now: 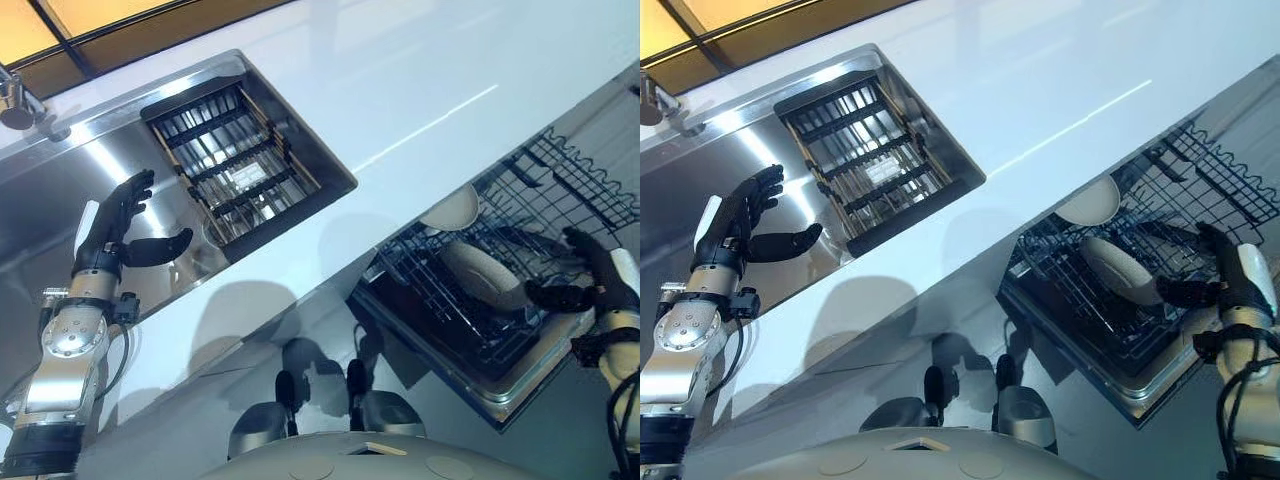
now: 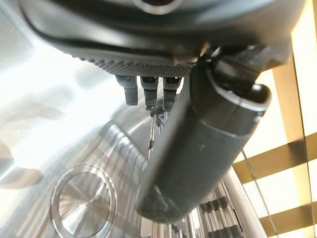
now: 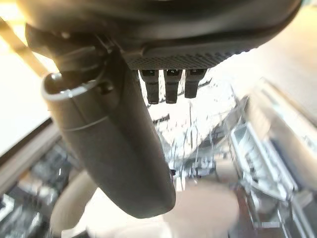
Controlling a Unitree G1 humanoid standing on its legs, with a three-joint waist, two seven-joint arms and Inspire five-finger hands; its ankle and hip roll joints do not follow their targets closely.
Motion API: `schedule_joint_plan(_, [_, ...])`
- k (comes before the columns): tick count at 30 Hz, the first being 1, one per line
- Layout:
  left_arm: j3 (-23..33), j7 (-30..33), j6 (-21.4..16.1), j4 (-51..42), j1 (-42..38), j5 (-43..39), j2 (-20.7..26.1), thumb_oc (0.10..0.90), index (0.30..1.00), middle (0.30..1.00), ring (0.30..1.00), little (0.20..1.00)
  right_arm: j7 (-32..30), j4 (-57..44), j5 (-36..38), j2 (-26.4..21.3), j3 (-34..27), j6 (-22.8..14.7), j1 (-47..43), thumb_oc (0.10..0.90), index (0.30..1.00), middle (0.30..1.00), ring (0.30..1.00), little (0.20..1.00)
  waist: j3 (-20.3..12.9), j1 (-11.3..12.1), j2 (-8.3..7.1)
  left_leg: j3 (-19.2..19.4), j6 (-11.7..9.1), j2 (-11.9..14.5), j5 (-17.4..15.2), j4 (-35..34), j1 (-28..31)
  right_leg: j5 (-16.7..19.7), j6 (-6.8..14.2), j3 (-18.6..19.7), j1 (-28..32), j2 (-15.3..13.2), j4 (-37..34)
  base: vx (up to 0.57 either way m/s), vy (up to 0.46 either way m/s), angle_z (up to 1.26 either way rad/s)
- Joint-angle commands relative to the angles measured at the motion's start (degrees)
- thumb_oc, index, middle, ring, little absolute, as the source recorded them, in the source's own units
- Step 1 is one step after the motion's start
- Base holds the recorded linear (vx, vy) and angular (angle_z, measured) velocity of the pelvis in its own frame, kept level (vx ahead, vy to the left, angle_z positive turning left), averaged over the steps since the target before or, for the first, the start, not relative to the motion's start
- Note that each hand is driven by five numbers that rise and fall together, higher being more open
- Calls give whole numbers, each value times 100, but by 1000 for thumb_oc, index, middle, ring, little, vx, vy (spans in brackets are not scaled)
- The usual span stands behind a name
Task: Pick up plates and place into dishwasher.
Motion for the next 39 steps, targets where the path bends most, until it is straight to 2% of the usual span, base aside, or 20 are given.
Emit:
schedule_joint_plan(1, [352, 93, -342, -111, -176, -161, 236, 800, 900, 900, 900, 900, -216, -526, 168, -424, -428, -548, -50, 800, 900, 900, 900, 900, -372, -201, 69, 280, 266, -440, -542, 182, -168, -737, 450, -116, -474, 175, 1138, 11, 23, -11])
schedule_joint_plan(5, [336, 48, -313, -115, -192, -140, 221, 800, 900, 900, 900, 900, -50, -539, 810, -289, -321, -640, -49, 800, 900, 900, 900, 900, -402, -235, 78, 317, 275, -453, -557, 185, -160, -736, 446, -69, -484, 178, 1120, 13, 12, -12])
schedule_joint_plan(9, [284, 7, -439, 15, -219, -78, 158, 800, 900, 900, 900, 900, 16, -366, 1634, -23, -144, -521, -125, 800, 900, 900, 900, 900, -448, -257, 90, 329, 271, -459, -555, 175, -180, -730, 450, -29, -511, 179, 1117, 10, 13, -8])
schedule_joint_plan(14, [224, -13, -581, 119, -221, -30, 99, 800, 900, 900, 900, 900, 165, 276, 2773, 472, 102, -489, -191, 800, 900, 900, 900, 900, -478, -270, 122, 303, 276, -458, -546, 154, -183, -759, 438, 0, -520, 184, 1123, 0, 0, 0])
schedule_joint_plan(15, [171, -10, -643, 177, -243, 29, 37, 800, 900, 900, 900, 900, 205, 622, 3193, 750, 236, -557, -260, 800, 900, 900, 900, 900, -484, -261, 133, 300, 281, -457, -549, 152, -178, -766, 432, -13, -514, 180, 1124, 0, 0, 0])
schedule_joint_plan(17, [106, 2, -672, 199, -268, 72, 18, 800, 900, 900, 900, 900, 77, 888, 3654, 944, 341, -530, -333, 800, 900, 900, 900, 900, -480, -246, 139, 294, 288, -460, -550, 141, -162, -768, 426, -40, -498, 171, 1116, 0, 0, 0])
schedule_joint_plan(19, [9, 24, -655, 229, -351, 49, 55, 800, 900, 900, 900, 900, -328, 1369, 4385, 1237, 461, -736, -457, 800, 900, 900, 900, 900, -481, -220, 161, 279, 289, -467, -547, 132, -153, -777, 417, -67, -475, 162, 1107, 0, 0, 0])
schedule_joint_plan(22, [-110, 61, -583, 286, -521, 36, 83, 800, 900, 900, 900, 900, -740, 1847, 4951, 1452, 530, -947, -620, 800, 900, 900, 900, 900, -485, -190, 200, 219, 282, -478, -532, 104, -142, -774, 415, -80, -459, 162, 1100, 2, 2, 1])
schedule_joint_plan(29, [-362, 233, -318, 295, -867, -30, 157, 800, 900, 900, 900, 900, -1700, 2624, 5378, 1658, 668, -1312, -917, 800, 900, 900, 900, 900, -448, -116, 285, 37, 280, -520, -512, 102, -142, -790, 387, -86, -435, 169, 1124, -3, 8, 7])
schedule_joint_plan(32, [-369, 237, -302, 288, -878, -27, 149, 800, 900, 900, 900, 900, -1927, 2744, 5316, 1682, 700, -1424, -948, 800, 900, 900, 900, 900, -436, -88, 298, 2, 280, -524, -503, 104, -141, -793, 373, -101, -426, 163, 1131, -3, 3, 13])
schedule_joint_plan(39, [-324, 273, -308, 233, -792, -72, 94, 800, 900, 900, 900, 900, -2278, 2730, 4844, 1773, 744, -2101, -948, 800, 900, 900, 900, 900, -418, -28, 317, -91, 284, -538, -491, 134, -165, -815, 330, -120, -394, 175, 1120, 0, 0, 4])
